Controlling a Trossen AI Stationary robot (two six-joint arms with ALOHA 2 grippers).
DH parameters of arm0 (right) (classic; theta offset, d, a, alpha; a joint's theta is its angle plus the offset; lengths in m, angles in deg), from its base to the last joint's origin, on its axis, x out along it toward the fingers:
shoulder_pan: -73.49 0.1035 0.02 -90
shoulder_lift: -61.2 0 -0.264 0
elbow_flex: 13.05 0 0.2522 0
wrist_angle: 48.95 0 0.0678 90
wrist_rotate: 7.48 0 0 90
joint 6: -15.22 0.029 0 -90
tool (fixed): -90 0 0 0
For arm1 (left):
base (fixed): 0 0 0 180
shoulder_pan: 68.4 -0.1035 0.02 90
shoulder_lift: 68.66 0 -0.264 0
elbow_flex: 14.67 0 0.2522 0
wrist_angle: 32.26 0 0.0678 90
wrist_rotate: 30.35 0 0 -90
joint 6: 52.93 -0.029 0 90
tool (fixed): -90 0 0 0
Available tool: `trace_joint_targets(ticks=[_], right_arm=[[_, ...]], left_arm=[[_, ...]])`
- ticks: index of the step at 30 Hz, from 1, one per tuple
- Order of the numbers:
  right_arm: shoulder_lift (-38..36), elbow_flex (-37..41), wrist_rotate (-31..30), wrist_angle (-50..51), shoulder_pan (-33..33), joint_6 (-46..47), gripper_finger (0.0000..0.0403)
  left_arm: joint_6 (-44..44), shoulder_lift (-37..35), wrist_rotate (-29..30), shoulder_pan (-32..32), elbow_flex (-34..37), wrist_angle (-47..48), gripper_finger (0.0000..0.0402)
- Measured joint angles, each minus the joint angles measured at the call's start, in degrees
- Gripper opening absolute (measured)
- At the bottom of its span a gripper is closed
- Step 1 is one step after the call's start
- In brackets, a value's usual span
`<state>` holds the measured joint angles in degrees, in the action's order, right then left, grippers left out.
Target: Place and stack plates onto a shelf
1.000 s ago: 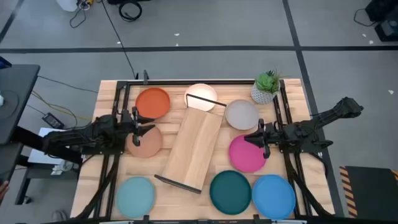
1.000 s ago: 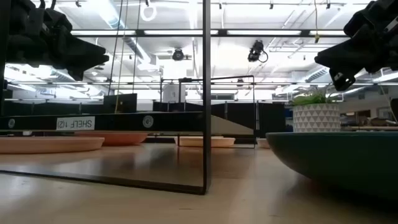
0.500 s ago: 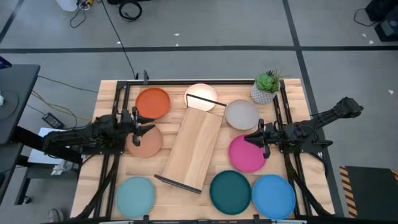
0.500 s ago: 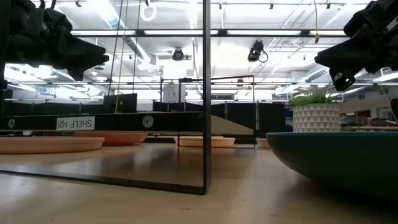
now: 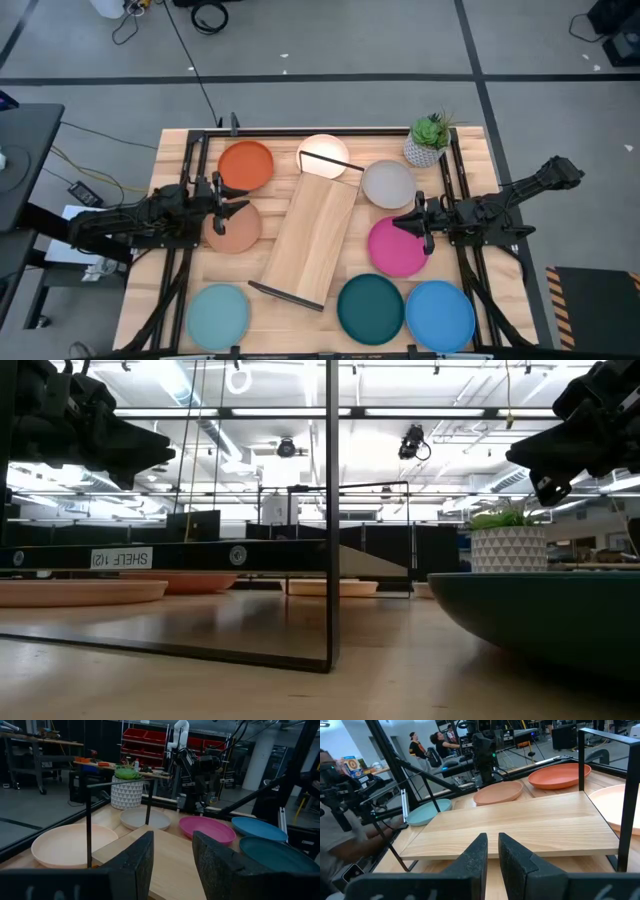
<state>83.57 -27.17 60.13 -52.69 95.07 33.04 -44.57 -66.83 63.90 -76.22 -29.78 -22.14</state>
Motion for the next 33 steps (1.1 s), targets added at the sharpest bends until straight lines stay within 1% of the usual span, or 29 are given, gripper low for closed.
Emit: trace_joint_targets(ticks=[30, 31, 33], right_arm=[[0.0, 0.0, 0.0, 0.0, 0.0, 0.0, 0.0051], [0.01, 0.02, -0.36, -0.09, -0.03, -0.31, 0.0051], [0.01, 0.01, -3.39, -1.96, -0.29, -1.74, 0.0051]], left_arm=[[0.02, 0.0, 0.0, 0.02, -0.02, 0.0, 0.0142], [0.02, 0.0, 0.0, 0.0, -0.01, 0.0, 0.0142], [0.03, -0.02, 0.0, 0.0, -0.01, 0.0, 0.0142]])
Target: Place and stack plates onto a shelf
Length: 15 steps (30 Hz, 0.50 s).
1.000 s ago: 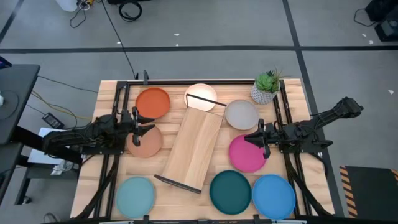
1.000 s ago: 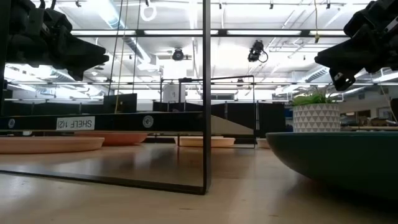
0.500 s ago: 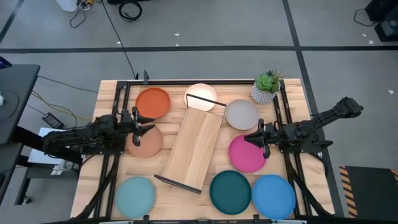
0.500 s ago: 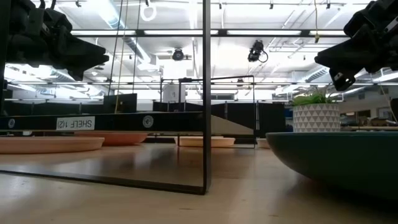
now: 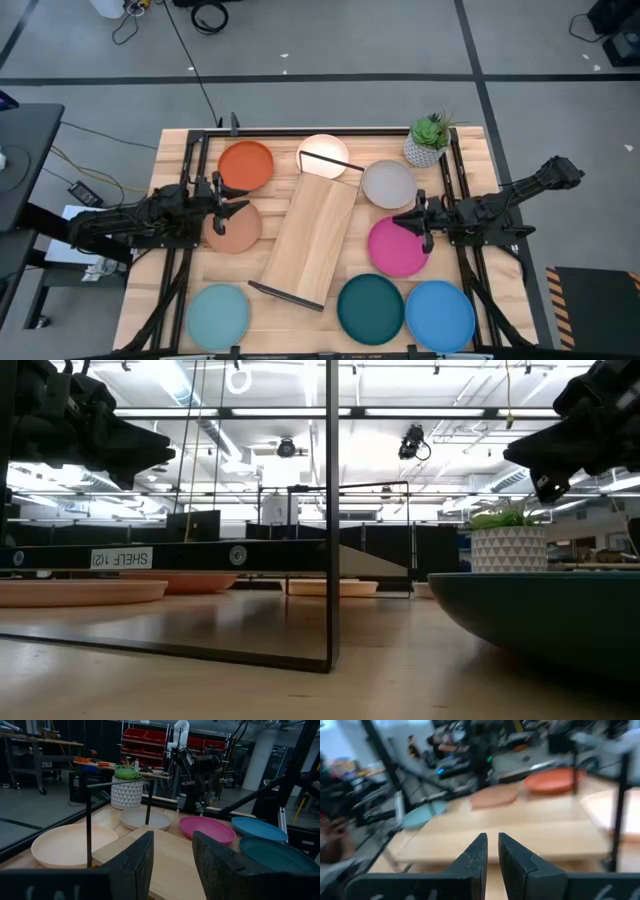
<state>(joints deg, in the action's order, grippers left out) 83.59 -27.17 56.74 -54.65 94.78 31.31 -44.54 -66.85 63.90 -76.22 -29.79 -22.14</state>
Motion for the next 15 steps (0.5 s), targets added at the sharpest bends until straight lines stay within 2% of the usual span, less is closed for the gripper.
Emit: trace_joint_targets(ticks=[4, 8, 12, 15], right_arm=[[-0.01, 0.01, -3.1, -6.57, -0.5, 1.04, 0.0052], [-0.03, -0.01, -2.94, -15.95, -0.54, -1.38, 0.0052], [0.0, 0.0, -0.47, -21.07, -0.53, -6.2, 0.0052], [-0.04, -0.01, -6.49, -23.37, -0.51, -7.06, 0.0052]], left_arm=[[3.95, 0.02, 0.0, 0.0, 0.01, 0.0, 0.0142], [13.56, 0.02, 0.02, 0.0, -0.01, -0.31, 0.0142], [15.16, 0.02, 0.0, 0.0, 0.01, -0.39, 0.0142], [15.02, 0.02, 0.13, 0.0, 0.0, -0.88, 0.0142]])
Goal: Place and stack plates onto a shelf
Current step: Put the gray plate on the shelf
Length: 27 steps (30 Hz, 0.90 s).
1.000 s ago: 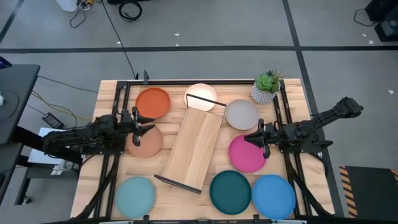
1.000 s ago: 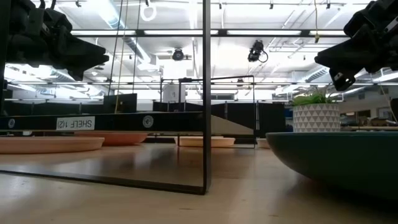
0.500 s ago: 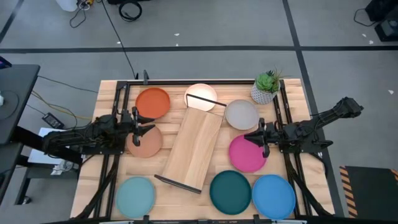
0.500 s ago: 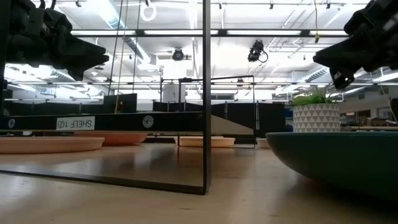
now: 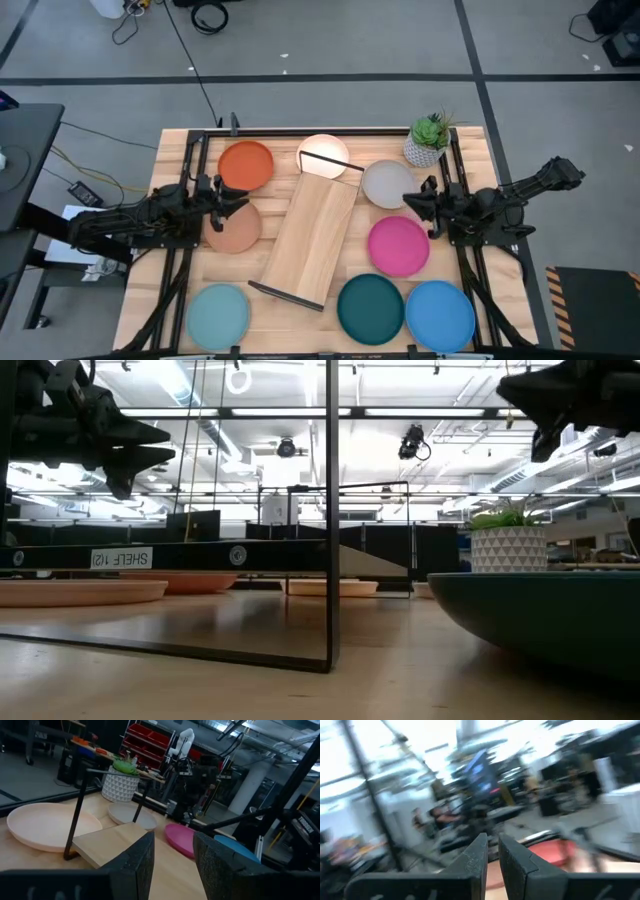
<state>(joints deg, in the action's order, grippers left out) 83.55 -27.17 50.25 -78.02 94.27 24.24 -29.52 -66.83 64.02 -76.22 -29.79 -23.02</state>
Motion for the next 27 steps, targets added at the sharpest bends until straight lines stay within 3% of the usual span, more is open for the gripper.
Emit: trace_joint_targets(ticks=[5, 9, 13, 21, 27], right_arm=[[1.48, -1.28, -2.58, 2.7, -0.79, 1.79, 0.0051], [7.26, -10.65, -7.01, 27.3, -3.1, 7.91, 0.005], [17.03, -20.25, -6.32, 46.88, -5.54, 15.8, 0.0049], [36.62, -31.11, -2.34, 58.81, -7.6, 15.25, 0.0061], [47.16, -37.04, -0.6, 70.0, -9.62, 15.58, 0.0127]], left_arm=[[0.15, 0.0, 0.48, 0.0, 0.01, -1.38, 0.0142], [0.26, 0.02, 1.1, 0.02, 0.01, -3.48, 0.0142], [-0.06, 0.02, 3.23, 0.02, 0.01, -5.73, 0.0142], [-0.68, 0.02, 5.99, 0.02, 0.01, -6.11, 0.0142], [-4.32, 0.04, 6.13, 0.02, 0.01, -6.7, 0.0142]])
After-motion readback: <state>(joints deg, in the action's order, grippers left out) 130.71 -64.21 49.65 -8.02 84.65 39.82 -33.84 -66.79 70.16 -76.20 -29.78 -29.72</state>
